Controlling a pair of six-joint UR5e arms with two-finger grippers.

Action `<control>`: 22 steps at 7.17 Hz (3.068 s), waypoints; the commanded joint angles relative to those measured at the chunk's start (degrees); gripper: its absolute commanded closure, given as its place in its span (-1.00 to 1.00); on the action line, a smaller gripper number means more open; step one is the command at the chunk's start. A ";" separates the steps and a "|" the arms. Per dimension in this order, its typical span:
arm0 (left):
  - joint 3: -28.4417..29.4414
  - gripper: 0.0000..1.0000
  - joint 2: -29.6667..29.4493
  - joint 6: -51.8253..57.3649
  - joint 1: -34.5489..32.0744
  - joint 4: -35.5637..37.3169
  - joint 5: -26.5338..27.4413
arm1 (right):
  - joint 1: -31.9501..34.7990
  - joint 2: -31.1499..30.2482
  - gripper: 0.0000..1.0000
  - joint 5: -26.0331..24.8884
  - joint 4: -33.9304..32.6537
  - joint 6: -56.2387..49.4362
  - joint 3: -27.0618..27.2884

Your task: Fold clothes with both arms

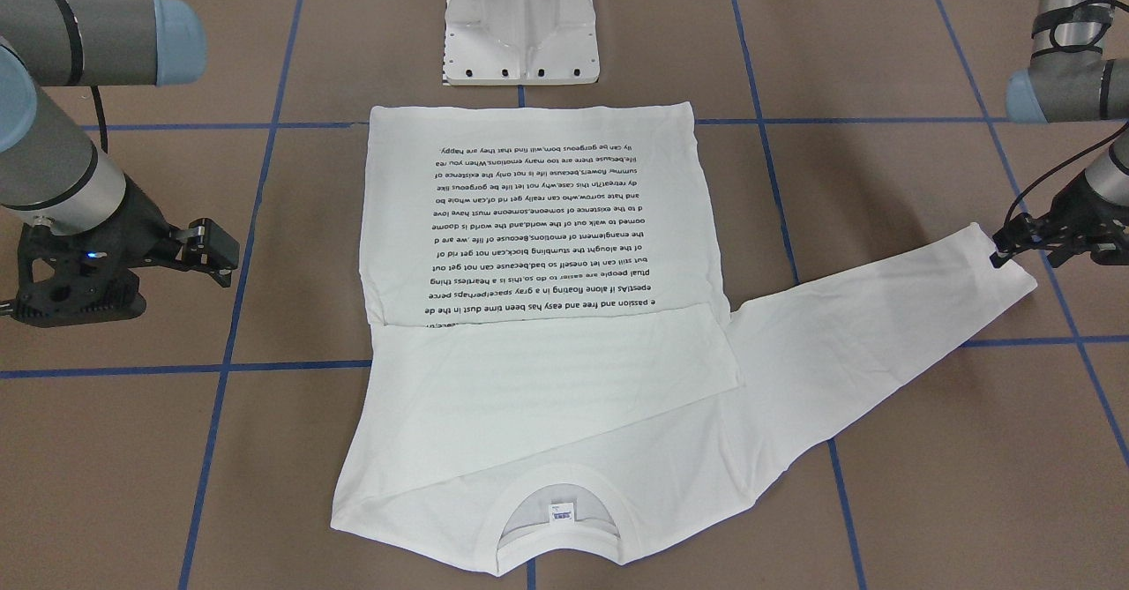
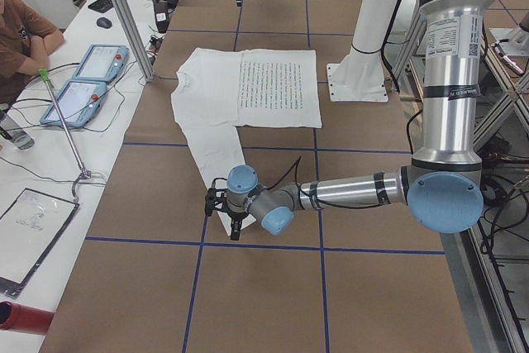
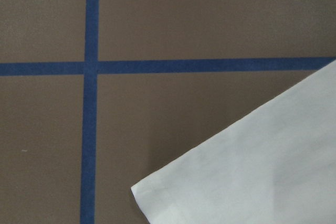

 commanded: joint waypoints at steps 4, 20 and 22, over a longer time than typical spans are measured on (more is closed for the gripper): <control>1.42 -0.88 -0.03 -0.52 0.94 -0.41 1.50 | -0.14 -0.03 -1.00 0.26 0.00 0.18 0.22; -0.69 1.00 -0.12 -4.21 0.94 -0.15 1.24 | 0.48 -0.03 -1.00 0.35 0.00 -0.09 0.83; -4.17 1.00 -0.12 -8.14 0.94 0.37 0.71 | 0.48 -0.03 -1.00 0.35 0.00 -0.09 0.92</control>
